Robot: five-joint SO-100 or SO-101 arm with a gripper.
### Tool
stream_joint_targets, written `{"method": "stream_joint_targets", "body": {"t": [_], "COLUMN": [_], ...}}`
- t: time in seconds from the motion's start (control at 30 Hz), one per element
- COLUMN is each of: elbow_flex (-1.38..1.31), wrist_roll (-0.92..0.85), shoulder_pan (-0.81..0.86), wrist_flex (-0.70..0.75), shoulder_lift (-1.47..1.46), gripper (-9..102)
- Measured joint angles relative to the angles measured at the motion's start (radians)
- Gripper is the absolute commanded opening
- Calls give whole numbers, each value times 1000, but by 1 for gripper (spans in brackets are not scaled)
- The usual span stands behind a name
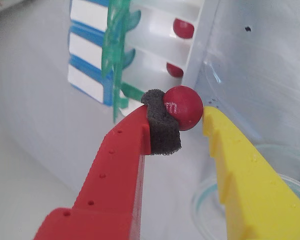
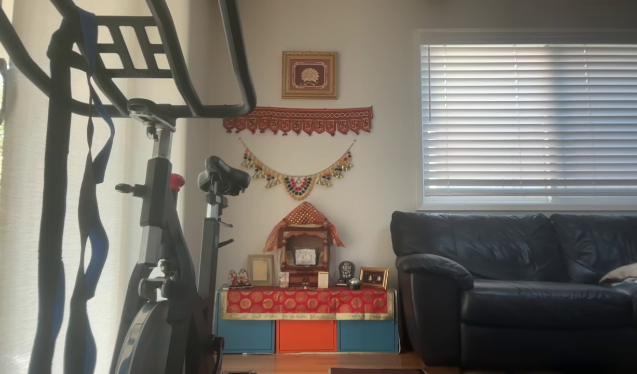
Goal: Sort medicines into box.
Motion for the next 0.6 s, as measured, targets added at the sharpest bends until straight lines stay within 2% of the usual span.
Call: {"method": "stream_joint_targets", "body": {"t": [0.6], "elbow_flex": [-175], "wrist_roll": [5], "shoulder_pan": [140], "wrist_flex": [29], "shoulder_lift": [-204], "gripper": [1]}}
